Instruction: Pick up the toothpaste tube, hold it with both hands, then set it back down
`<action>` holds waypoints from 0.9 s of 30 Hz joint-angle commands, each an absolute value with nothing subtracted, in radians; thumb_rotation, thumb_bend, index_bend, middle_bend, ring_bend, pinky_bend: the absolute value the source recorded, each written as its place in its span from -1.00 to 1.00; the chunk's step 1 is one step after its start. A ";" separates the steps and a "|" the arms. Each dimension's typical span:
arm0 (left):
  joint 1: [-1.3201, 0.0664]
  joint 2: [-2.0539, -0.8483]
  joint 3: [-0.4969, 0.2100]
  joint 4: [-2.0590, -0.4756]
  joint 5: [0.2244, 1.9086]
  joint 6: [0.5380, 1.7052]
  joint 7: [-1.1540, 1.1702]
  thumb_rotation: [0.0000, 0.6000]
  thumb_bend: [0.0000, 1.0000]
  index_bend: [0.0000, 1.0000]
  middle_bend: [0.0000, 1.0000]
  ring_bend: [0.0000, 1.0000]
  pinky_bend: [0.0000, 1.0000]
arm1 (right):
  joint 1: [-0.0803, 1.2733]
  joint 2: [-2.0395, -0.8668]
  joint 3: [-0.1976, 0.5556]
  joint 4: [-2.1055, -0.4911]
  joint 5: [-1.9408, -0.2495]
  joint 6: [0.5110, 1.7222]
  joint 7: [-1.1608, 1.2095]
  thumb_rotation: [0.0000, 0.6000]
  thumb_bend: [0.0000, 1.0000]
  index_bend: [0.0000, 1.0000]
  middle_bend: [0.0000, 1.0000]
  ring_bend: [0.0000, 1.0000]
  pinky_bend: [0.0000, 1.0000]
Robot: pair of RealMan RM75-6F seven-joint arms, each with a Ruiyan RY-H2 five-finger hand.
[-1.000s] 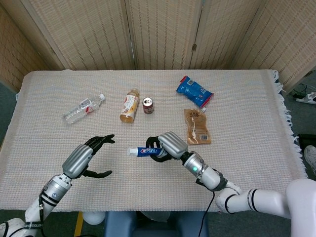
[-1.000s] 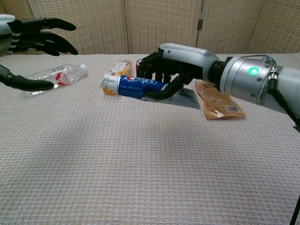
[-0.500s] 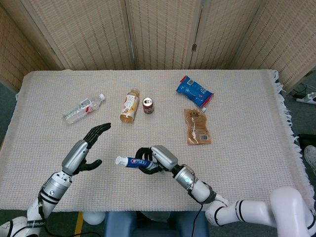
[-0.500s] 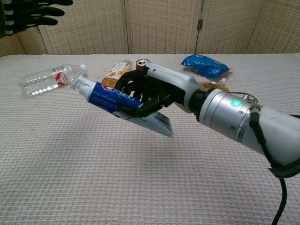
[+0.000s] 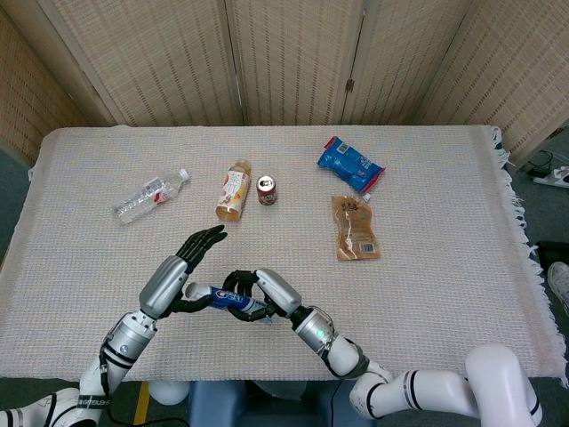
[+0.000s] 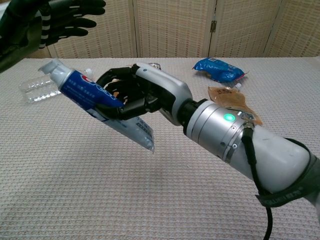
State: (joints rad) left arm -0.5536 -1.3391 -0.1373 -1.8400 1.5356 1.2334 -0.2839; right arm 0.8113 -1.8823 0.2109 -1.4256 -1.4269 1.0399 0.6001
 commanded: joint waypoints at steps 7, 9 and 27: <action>-0.563 -1.393 -0.140 -1.820 1.527 1.232 -0.262 -0.88 -0.71 -1.00 -0.92 -1.00 -1.00 | 0.810 -1.923 0.231 -1.411 -1.434 1.060 0.608 1.00 0.42 0.72 0.46 0.50 0.19; -0.563 -1.407 -0.143 -1.814 1.527 1.239 -0.252 -0.88 -0.71 -1.00 -0.92 -1.00 -1.00 | 0.809 -1.941 0.234 -1.402 -1.438 1.071 0.608 1.00 0.42 0.73 0.46 0.50 0.19; -0.559 -1.419 -0.149 -1.806 1.520 1.251 -0.233 -0.88 -0.71 -1.00 -0.93 -1.00 -1.00 | 0.789 -1.987 0.243 -1.363 -1.443 1.097 0.590 1.00 0.47 0.76 0.49 0.53 0.22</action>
State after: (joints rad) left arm -0.5607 -1.4279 -0.1479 -1.8016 1.5212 1.2518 -0.2237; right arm 0.7901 -1.9939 0.2467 -1.3649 -1.4389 1.0995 0.5981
